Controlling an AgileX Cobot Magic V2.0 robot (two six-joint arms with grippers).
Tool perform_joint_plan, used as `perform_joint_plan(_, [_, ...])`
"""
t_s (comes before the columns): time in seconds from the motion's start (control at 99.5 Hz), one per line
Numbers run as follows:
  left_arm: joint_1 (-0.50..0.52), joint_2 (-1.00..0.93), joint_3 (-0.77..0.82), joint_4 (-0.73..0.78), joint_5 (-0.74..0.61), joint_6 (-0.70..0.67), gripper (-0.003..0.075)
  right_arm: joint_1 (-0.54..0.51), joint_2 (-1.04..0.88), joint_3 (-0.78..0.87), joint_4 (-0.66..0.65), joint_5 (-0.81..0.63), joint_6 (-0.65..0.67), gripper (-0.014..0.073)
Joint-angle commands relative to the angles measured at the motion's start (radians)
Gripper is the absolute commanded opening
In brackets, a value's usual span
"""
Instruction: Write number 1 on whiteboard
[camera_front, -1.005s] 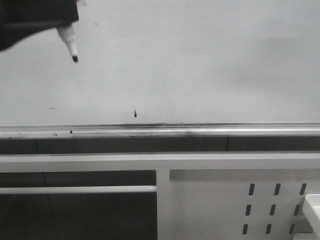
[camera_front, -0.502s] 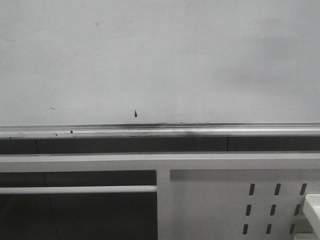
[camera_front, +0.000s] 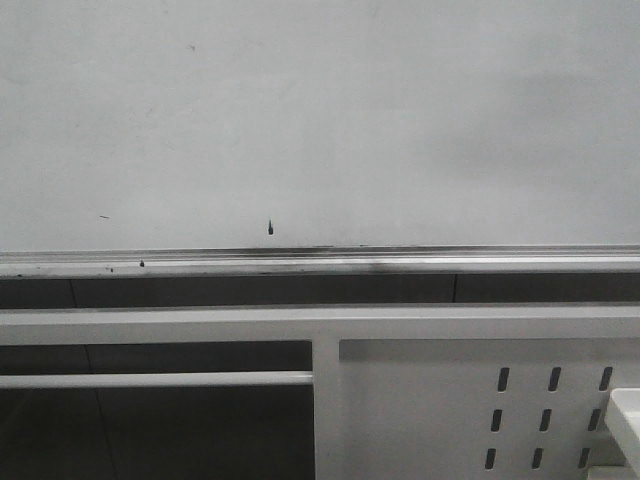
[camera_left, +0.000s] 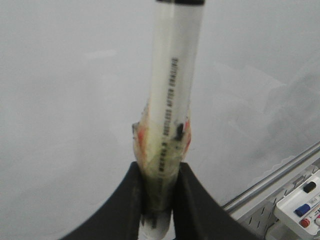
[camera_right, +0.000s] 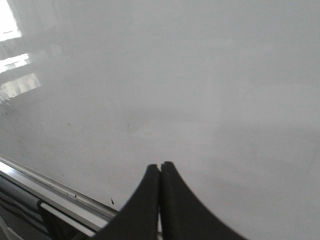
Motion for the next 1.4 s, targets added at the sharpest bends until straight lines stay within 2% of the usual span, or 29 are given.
perform_joint_plan(0.0, [-0.008,-0.004,-0.038,-0.001,-0.083,-0.008,-0.002,-0.002,0.005,-0.031,0.008,-0.054,0.0,-0.005])
perform_joint_plan(0.271, [-0.008,-0.004,-0.038,-0.001,-0.083,-0.008,-0.002,-0.002,0.005,-0.031,0.008,-0.054,0.0,-0.005])
perform_joint_plan(0.382, [-0.008,-0.004,-0.038,-0.001,-0.083,-0.008,-0.002,-0.002,0.005,-0.029,0.062,-0.067,-0.025,-0.005])
perform_joint_plan(0.432, [-0.008,-0.004,-0.038,-0.001,-0.083,-0.008,-0.002,-0.002,0.005,-0.029,0.188,-0.072,-0.131,-0.005])
perform_joint_plan(0.512, [-0.008,-0.004,-0.038,-0.001,-0.083,-0.008,-0.002,0.009,0.003,-0.027,0.444,-0.108,-0.403,-0.005])
perform_joint_plan(0.623, [-0.008,-0.004,-0.038,-0.001,-0.083,-0.008,-0.002,0.057,0.003,-0.027,0.66,-0.126,-0.696,-0.005])
perform_joint_plan(0.814, [-0.008,-0.004,-0.038,-0.001,-0.083,-0.008,-0.002,0.164,0.003,-0.027,0.948,-0.021,-1.007,-0.005])
perform_joint_plan(0.884, [-0.008,-0.004,-0.038,-0.001,-0.083,-0.008,-0.002,0.202,0.003,-0.027,1.018,-0.001,-1.093,-0.005])
perform_joint_plan(1.386, [-0.008,-0.004,-0.038,-0.001,-0.083,-0.008,-0.002,0.223,0.003,-0.027,1.025,0.0,-1.109,-0.005])
